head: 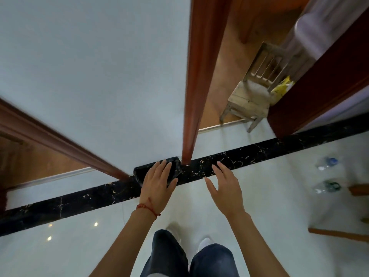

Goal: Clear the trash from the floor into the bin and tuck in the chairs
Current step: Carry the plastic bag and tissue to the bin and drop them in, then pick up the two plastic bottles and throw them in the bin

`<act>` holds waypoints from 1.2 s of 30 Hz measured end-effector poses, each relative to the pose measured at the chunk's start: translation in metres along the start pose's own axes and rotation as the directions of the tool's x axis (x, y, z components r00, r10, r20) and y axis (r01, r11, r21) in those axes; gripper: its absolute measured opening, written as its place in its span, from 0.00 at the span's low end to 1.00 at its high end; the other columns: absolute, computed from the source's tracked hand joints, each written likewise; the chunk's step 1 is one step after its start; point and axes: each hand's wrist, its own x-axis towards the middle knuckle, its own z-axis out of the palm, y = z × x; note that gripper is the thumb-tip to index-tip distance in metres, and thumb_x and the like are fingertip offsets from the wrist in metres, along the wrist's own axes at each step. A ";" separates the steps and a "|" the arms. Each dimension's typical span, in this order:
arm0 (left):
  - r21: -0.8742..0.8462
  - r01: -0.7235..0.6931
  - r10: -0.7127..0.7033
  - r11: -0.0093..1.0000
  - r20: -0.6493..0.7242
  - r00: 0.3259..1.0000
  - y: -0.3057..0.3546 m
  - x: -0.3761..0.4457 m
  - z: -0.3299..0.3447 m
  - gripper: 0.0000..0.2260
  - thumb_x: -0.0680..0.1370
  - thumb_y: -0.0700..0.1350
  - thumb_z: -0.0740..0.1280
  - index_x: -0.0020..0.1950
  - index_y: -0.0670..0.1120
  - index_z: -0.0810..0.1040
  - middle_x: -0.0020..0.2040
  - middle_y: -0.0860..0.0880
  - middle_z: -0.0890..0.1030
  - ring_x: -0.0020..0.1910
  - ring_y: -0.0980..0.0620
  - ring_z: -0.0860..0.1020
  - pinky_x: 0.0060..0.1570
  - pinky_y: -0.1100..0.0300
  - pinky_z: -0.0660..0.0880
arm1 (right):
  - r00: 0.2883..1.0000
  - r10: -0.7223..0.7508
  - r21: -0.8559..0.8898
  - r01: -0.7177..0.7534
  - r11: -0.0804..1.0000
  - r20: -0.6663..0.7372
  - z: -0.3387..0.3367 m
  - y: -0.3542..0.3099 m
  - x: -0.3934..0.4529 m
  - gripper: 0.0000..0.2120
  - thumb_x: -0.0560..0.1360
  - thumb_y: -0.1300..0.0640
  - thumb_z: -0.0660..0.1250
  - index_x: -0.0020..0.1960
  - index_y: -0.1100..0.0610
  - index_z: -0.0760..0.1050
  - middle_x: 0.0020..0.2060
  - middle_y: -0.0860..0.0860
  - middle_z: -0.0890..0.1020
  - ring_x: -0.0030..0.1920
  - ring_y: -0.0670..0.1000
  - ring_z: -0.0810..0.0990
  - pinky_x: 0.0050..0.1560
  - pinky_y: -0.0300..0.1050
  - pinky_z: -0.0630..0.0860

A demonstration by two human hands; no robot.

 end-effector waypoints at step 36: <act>0.014 -0.852 0.765 0.523 0.433 0.476 0.321 0.086 0.103 0.24 0.78 0.54 0.56 0.71 0.44 0.62 0.72 0.44 0.65 0.73 0.44 0.58 0.70 0.51 0.56 | 0.374 0.852 0.321 -0.809 0.493 -0.366 -0.144 0.174 -0.165 0.24 0.77 0.47 0.59 0.69 0.55 0.64 0.71 0.52 0.65 0.71 0.51 0.61 0.68 0.45 0.59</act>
